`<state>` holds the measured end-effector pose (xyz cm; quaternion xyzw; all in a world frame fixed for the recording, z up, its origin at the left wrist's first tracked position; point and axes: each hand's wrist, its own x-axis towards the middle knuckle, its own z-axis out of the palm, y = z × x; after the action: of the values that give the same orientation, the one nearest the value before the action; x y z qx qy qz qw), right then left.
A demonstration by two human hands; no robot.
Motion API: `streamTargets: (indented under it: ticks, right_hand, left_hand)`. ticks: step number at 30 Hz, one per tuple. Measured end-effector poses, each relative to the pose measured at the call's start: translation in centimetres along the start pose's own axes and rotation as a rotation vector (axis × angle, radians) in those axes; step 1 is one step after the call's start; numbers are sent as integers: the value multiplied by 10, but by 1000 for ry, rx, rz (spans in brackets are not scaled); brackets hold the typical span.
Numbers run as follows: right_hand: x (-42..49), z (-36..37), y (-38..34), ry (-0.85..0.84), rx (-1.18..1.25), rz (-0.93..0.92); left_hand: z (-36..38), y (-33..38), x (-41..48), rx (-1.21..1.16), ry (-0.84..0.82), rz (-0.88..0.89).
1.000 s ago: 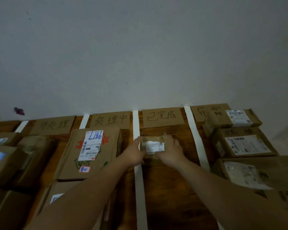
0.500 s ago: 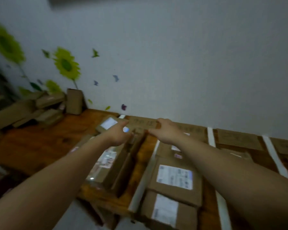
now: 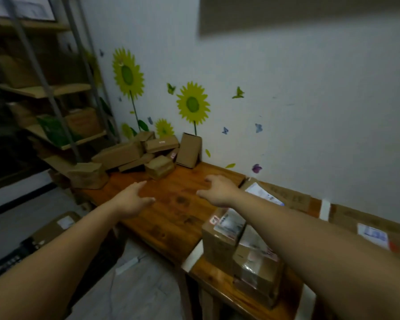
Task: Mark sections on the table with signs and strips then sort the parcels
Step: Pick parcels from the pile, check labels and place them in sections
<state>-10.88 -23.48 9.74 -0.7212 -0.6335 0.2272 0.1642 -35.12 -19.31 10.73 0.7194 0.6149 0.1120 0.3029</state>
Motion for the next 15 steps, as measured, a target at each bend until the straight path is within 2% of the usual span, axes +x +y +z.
streamTargets:
  ticks: [15]
  right_hand:
    - [281, 77, -145, -156, 126, -46]
  left_hand:
    - [-147, -146, 211, -35, 86, -170]
